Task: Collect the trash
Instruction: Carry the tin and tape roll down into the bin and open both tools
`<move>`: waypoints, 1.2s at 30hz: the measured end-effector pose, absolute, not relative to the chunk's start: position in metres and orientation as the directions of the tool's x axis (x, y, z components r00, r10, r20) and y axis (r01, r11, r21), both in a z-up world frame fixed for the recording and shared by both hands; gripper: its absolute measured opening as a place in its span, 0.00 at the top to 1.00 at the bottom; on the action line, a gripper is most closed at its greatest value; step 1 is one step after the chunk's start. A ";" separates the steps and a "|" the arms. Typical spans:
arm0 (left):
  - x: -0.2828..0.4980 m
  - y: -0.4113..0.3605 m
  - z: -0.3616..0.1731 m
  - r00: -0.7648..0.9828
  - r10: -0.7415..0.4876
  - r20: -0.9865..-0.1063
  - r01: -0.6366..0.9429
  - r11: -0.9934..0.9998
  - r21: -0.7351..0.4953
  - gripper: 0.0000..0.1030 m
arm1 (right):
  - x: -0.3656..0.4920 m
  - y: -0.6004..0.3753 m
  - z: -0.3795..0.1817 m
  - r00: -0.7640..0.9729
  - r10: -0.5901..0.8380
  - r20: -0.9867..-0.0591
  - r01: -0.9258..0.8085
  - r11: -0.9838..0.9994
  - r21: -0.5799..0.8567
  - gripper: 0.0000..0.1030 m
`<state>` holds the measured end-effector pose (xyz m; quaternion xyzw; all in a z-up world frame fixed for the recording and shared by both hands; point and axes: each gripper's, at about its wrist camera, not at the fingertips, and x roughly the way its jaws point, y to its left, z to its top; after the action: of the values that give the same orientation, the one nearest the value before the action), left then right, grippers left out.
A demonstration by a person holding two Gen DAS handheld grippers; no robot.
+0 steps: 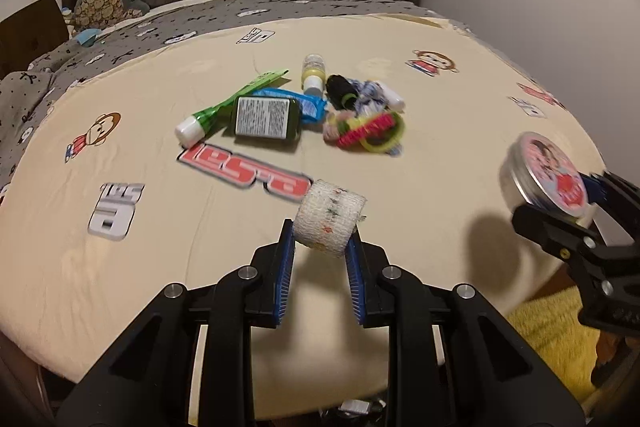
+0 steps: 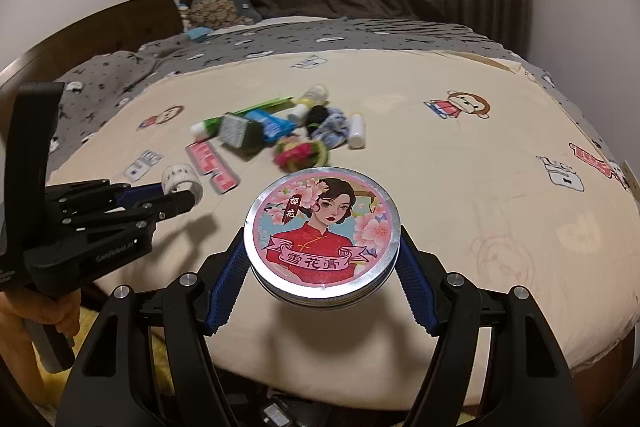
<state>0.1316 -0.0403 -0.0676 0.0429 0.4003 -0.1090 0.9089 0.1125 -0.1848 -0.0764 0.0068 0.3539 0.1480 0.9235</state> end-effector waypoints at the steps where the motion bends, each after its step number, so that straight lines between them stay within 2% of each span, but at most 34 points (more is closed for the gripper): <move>1: 0.125 -0.040 -0.067 0.657 -0.166 -0.736 0.237 0.971 -0.008 0.78 | 0.105 -0.182 -0.078 0.699 0.292 -0.653 -0.283 0.951 0.122 0.31; 8: 0.069 -0.033 -0.078 0.638 -0.215 -0.739 0.271 0.961 -0.046 0.78 | 0.067 -0.171 -0.096 0.644 0.333 -0.688 -0.338 0.931 0.134 0.31; 15: 0.030 -0.032 -0.102 0.599 -0.227 -0.768 0.277 0.959 -0.067 0.78 | 0.042 -0.174 -0.126 0.591 0.328 -0.737 -0.322 0.934 0.157 0.31; 26: 0.004 -0.037 -0.178 0.431 -0.229 -0.873 0.299 0.949 -0.102 0.78 | 0.026 -0.173 -0.181 0.474 0.311 -0.824 -0.286 0.939 0.190 0.31; 36: 0.006 -0.045 -0.240 0.266 -0.255 -0.930 0.294 0.940 -0.174 0.77 | 0.030 -0.170 -0.235 0.333 0.313 -0.889 -0.244 0.940 0.240 0.31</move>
<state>0.0058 -0.0455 -0.2395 0.0169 0.5807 -0.1727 0.7954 0.0299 -0.1705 -0.2351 0.0316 0.5518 0.1708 0.8157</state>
